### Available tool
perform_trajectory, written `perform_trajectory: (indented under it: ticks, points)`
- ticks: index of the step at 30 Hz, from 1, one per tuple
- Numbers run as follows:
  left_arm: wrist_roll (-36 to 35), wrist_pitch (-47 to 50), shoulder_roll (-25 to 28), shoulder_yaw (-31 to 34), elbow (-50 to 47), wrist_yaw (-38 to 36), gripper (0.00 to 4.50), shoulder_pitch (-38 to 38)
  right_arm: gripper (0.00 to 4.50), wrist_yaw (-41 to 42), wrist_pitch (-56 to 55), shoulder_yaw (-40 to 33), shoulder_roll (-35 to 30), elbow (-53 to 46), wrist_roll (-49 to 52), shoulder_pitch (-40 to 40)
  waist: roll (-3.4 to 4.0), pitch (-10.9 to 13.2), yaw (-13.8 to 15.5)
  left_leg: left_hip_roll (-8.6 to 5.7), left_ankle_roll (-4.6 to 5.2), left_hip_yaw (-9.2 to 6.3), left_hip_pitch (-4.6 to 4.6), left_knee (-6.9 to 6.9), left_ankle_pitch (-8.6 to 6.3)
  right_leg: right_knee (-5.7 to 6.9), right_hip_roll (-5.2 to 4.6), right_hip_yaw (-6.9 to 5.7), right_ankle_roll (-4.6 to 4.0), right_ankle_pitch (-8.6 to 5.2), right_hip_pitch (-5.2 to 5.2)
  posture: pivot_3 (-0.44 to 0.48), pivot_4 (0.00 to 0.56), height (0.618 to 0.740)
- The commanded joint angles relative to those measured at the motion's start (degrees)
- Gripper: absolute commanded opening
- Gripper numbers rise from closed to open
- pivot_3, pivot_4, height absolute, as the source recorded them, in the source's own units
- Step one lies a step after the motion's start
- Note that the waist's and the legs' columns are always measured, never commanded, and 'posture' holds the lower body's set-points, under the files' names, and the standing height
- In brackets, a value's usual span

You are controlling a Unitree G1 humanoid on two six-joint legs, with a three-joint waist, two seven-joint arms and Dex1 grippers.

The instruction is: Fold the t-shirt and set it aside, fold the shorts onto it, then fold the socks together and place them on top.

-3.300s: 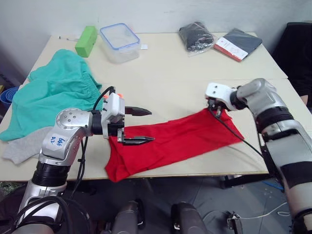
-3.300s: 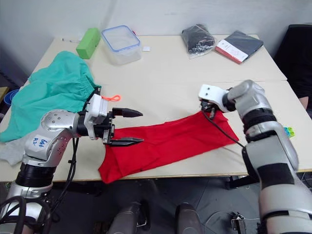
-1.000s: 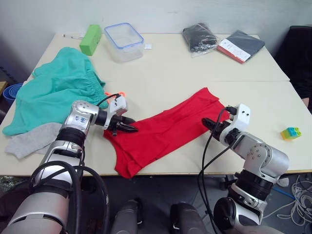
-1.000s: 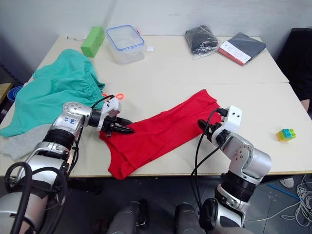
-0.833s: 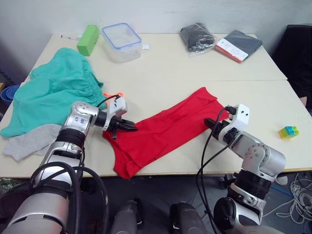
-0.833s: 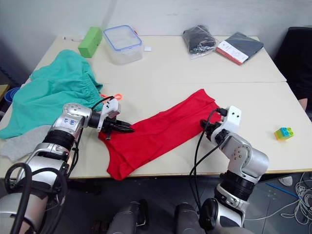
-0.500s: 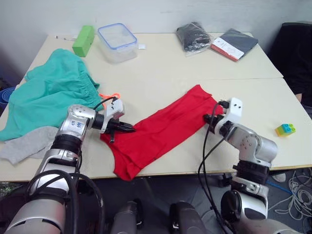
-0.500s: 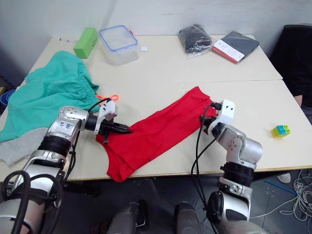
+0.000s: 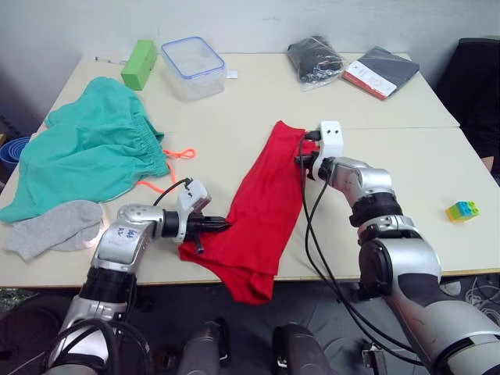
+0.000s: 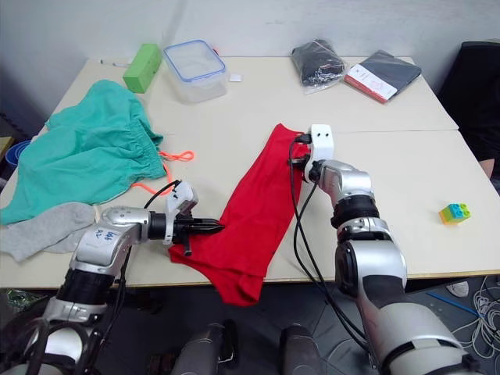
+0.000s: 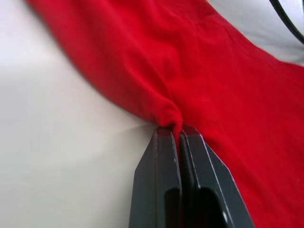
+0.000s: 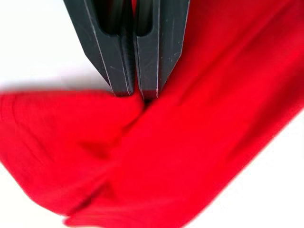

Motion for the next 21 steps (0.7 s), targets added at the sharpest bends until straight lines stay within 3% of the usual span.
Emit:
perform_trajectory:
  ticks: [1,7,8,11,14,17,21]
  points:
    - [-2.1,4.9,-2.0,-0.1,-6.8,5.2,0.0,2.8,0.04,0.9,-4.9,0.7,0.0,4.8,-1.0,-3.0,0.0,0.0,-0.1,0.0,0.0,0.0,0.01,-0.01,0.0,0.0,0.02,0.05,0.0,0.0,0.0,0.0,0.15,0.74]
    - [-3.6,8.9,-2.2,2.8,-8.6,11.4,0.0,3.6,0.04,-0.1,-8.8,2.2,-1.7,7.8,-3.4,-4.7,0.0,0.0,-0.1,0.03,-0.03,0.02,0.02,-0.04,0.02,-0.06,0.04,0.13,0.0,0.0,0.0,0.0,0.15,0.74]
    - [-4.2,9.3,-1.9,3.3,-8.5,11.7,0.48,3.3,0.0,0.1,-9.2,2.6,-2.1,7.9,-3.8,-4.7,0.0,0.0,-0.1,0.04,-0.05,0.02,0.01,-0.04,0.03,-0.1,0.04,0.13,0.0,0.0,0.0,0.0,0.15,0.74]
    - [-6.6,10.3,-0.6,4.4,-8.5,11.1,1.28,2.6,0.0,1.1,-9.7,3.7,-3.2,7.5,-4.8,-4.3,0.0,0.0,-0.2,0.05,-0.05,0.03,0.01,-0.04,0.03,-0.18,0.04,0.14,0.0,0.0,0.0,0.0,0.15,0.74]
    - [-8.9,11.6,1.3,5.3,-8.7,10.0,2.22,1.7,0.63,3.2,-9.8,4.5,-4.4,5.7,-5.4,-3.3,0.01,0.0,-0.2,0.06,-0.06,0.05,0.02,-0.06,0.03,-0.38,0.05,0.15,0.0,0.0,-0.02,0.0,0.15,0.74]
    - [-11.2,12.3,5.5,6.2,-7.9,6.6,3.17,0.3,1.62,7.0,-7.6,5.0,-6.4,-0.2,-4.7,-1.1,0.02,0.0,-0.2,0.06,-0.08,0.06,0.0,-0.11,0.03,-0.41,0.06,0.15,0.0,0.0,-0.05,0.0,0.15,0.74]
    - [-10.9,7.0,11.1,4.1,0.0,0.3,4.4,-5.5,2.97,11.7,5.4,4.3,-10.1,-21.7,-1.1,7.5,0.03,0.0,0.2,0.07,-0.1,0.07,-0.01,-0.16,0.02,-0.41,0.06,0.17,-0.01,0.0,-0.09,0.0,0.15,0.74]
